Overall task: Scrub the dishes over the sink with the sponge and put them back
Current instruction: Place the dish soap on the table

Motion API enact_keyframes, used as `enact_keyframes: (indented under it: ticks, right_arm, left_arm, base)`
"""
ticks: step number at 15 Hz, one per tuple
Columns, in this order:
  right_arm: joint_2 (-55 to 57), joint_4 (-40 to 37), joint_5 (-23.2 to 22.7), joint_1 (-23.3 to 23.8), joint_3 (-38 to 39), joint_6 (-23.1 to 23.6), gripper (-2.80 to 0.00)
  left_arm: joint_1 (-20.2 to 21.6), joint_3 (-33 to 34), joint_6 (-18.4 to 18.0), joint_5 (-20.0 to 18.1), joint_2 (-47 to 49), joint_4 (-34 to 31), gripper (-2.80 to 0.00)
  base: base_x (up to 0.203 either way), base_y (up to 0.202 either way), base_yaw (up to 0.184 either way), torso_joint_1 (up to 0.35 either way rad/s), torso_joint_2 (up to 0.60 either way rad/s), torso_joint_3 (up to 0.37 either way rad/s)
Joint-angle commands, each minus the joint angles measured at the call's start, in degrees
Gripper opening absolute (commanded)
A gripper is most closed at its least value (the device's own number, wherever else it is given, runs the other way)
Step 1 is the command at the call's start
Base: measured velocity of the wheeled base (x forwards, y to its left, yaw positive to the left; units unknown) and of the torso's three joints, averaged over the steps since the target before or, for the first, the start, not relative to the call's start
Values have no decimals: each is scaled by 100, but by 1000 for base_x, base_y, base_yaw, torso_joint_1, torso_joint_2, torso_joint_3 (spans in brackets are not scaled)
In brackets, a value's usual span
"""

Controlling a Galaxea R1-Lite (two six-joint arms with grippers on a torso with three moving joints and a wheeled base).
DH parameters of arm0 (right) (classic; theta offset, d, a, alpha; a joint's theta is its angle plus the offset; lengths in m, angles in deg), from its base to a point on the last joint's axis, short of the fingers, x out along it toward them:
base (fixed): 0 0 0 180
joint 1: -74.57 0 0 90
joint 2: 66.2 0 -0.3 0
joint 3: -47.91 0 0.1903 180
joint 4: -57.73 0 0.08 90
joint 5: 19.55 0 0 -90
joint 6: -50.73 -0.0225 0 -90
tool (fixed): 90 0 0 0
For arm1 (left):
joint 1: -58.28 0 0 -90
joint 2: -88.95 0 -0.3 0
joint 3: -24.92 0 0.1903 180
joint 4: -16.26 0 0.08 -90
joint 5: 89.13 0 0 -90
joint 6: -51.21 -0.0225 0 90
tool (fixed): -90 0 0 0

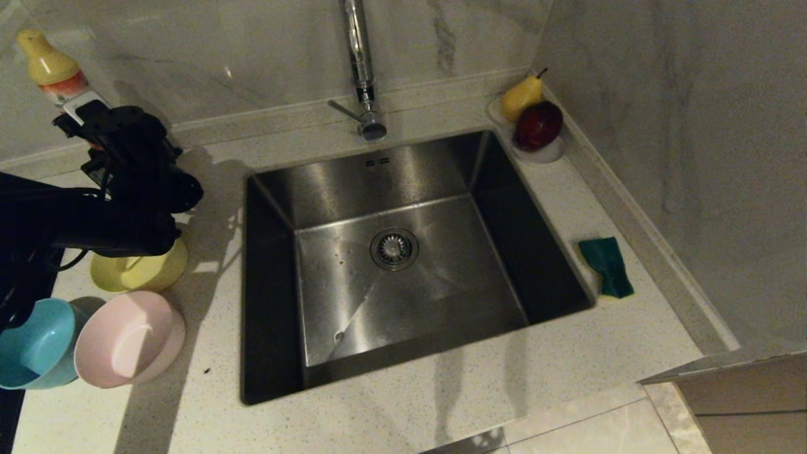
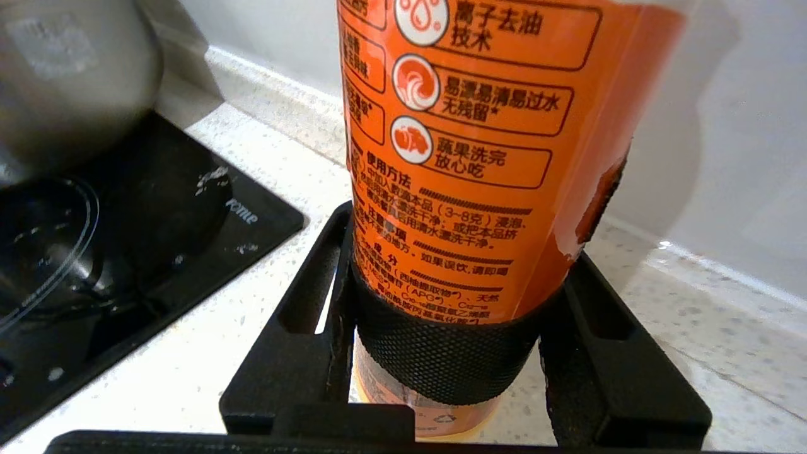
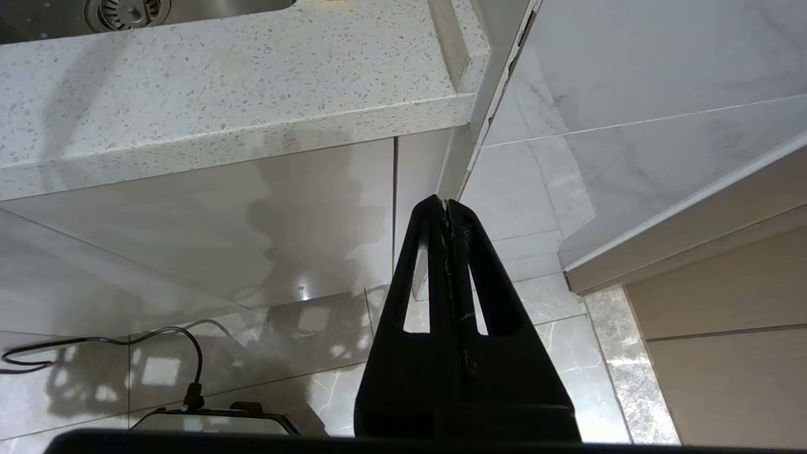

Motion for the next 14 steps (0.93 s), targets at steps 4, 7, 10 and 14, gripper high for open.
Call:
enact_keyframes:
  ticks: [4,7,10,14]
  right_arm:
    - [-10,0,-2,-2,1,2,-280]
    - [-10,0,-2,-2,1,2,-280]
    - [-10,0,-2,-2,1,2,-280]
    - [-10,0,-2,-2,1,2,-280]
  left_arm:
    - [26,-56,47,146,220,127,-280]
    - [26,-30,56,164,255,188,-280]
    - [35,-12,47,208,264,276,-280]
    - [81,-3,65,284,272,355,-280]
  base:
    - [0,0,0,0,0,0]
    - [0,0,0,0,0,0]
    - [0,0,0,0,0,0]
    - [0,0,0,0,0,0]
